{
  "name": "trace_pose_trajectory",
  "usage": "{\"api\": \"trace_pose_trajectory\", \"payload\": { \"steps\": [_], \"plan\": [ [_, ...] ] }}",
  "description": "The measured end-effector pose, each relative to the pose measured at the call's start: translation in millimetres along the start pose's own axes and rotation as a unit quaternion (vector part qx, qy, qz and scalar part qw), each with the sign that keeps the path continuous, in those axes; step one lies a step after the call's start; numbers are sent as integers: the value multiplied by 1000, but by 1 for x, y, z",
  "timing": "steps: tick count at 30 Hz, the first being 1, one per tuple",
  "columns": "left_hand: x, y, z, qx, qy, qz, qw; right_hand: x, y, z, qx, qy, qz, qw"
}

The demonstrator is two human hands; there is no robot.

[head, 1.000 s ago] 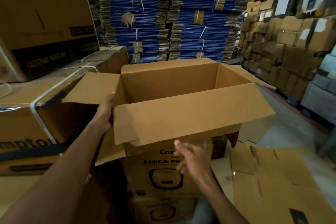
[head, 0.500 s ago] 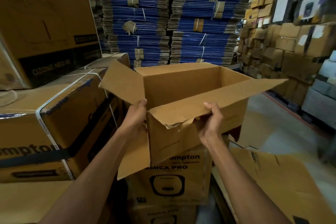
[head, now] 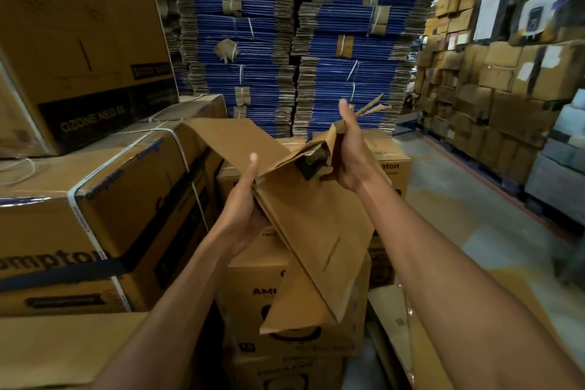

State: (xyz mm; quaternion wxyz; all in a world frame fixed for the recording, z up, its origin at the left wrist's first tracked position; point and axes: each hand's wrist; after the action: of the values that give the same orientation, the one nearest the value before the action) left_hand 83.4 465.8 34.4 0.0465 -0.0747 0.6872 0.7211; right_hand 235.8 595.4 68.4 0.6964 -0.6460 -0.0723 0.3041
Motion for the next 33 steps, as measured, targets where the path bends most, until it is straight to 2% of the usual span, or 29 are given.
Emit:
{"api": "trace_pose_trajectory", "payload": {
  "steps": [2, 3, 5, 9, 13, 16, 20, 22, 24, 26, 28, 29, 31, 33],
  "plan": [
    [3, -5, -5, -14, -24, 21, 999, -5, -3, -1, -7, -12, 1, 1000],
    [3, -6, -6, -25, -12, 55, 998, -6, -4, 1, -9, -13, -1, 1000],
    [6, -10, 0, -46, 46, 111, 992, -8, -4, 7, -15, -12, -13, 1000],
    [-4, -4, 15, -11, 179, 109, 978, -16, 4, 12, -34, -19, -99, 994],
    [-16, 10, 36, -26, 228, 136, 964, -43, 5, -11, 22, 15, -206, 978],
    [-26, 23, 47, -29, 234, 67, 969, -54, 7, -41, 106, 95, -258, 956],
    [-31, 34, 56, -12, 240, -52, 969, -60, 27, -98, 170, 112, -276, 939],
    [-38, 33, 56, -4, 239, -94, 967, -58, 32, -122, 197, 157, -232, 940],
    [-46, 27, 57, -5, 238, -111, 965, -51, 37, -137, 179, 183, -194, 947],
    [-56, 23, 58, -11, 229, -128, 965, -44, 48, -145, 83, 159, -144, 973],
    [-65, 15, 63, -14, 220, -138, 965, -35, 61, -148, -12, 158, -6, 987],
    [-70, 10, 64, -17, 218, -142, 965, -28, 63, -147, -24, 184, 94, 978],
    [-78, 2, 56, -11, 213, -154, 965, -9, 61, -149, 21, 248, 259, 933],
    [-85, -8, 47, 6, 205, -169, 964, 10, 57, -155, 66, 293, 356, 885]
  ]
}}
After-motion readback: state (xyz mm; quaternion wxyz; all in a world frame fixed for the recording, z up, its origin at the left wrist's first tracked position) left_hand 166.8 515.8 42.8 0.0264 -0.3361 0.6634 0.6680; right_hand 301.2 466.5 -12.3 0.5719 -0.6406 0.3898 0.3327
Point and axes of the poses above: each hand's wrist, its own z-axis towards the middle knuckle, its own x-axis out of the back of the hand, y = z × x, and after that the axes turned 7 degrees about -y, right-handed
